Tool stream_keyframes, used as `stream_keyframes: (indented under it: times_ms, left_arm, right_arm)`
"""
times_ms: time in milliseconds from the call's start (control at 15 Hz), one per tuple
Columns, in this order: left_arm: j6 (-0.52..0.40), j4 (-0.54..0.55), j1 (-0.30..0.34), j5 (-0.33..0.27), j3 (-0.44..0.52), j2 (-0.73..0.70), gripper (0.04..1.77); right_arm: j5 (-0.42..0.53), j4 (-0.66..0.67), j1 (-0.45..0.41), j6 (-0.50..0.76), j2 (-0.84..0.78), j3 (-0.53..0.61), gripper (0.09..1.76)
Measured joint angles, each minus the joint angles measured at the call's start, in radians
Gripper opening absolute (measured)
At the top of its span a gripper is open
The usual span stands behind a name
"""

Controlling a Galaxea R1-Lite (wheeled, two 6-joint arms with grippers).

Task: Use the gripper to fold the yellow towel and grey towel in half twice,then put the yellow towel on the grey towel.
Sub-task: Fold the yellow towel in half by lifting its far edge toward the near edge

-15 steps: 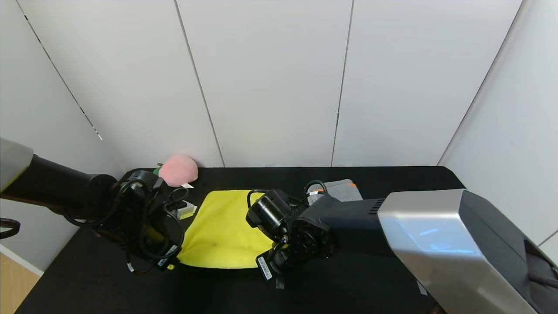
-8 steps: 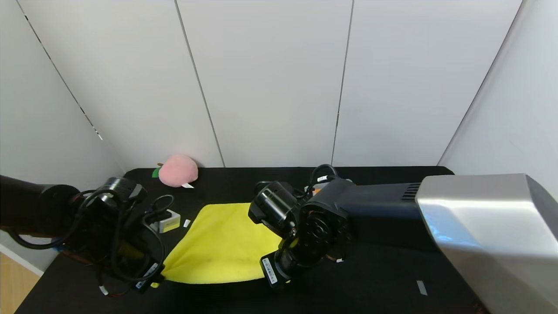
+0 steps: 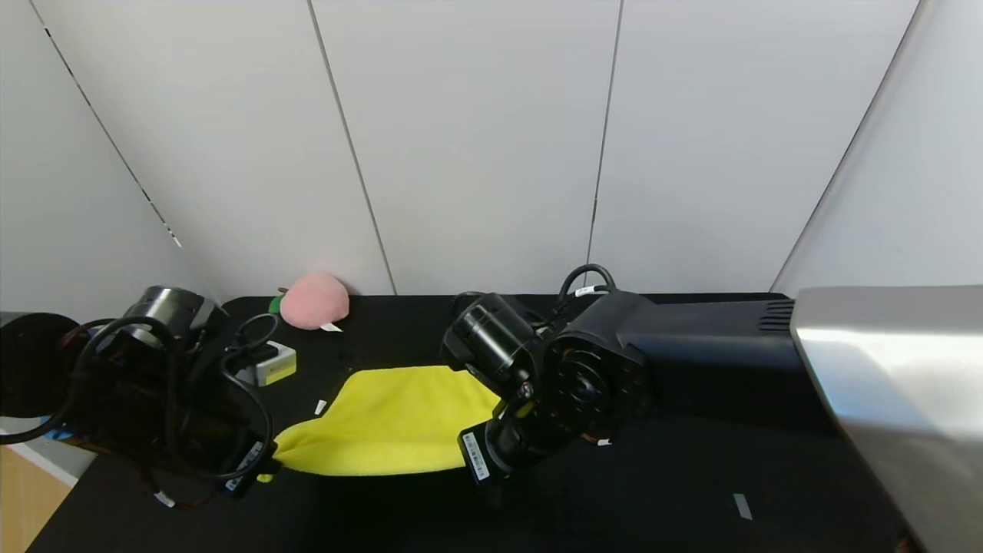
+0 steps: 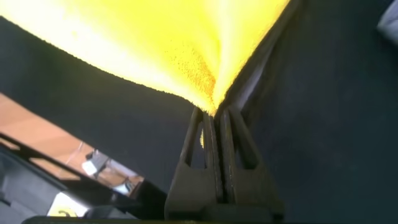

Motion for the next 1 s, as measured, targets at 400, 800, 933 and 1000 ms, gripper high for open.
stream_keyframes:
  times_ms: [400, 800, 933, 1000]
  left_arm:
    - [-0.067, -0.029, 0.000, 0.000, -0.135, 0.077, 0.12]
    - [-0.121, -0.114, -0.001, -0.001, -0.260, 0.211, 0.12]
    - [-0.141, -0.175, 0.001, 0.000, -0.287, 0.264, 0.12]
    - [-0.155, -0.214, 0.001, 0.000, -0.298, 0.292, 0.12]
  right_arm:
    - [-0.061, -0.188, -0.058, -0.006, 0.022, -0.010, 0.14]
    - [-0.077, -0.402, -0.131, -0.071, 0.097, -0.018, 0.14]
    - [-0.077, -0.465, -0.149, -0.086, 0.126, -0.019, 0.14]
    - [-0.077, -0.495, -0.157, -0.094, 0.140, -0.019, 0.14]
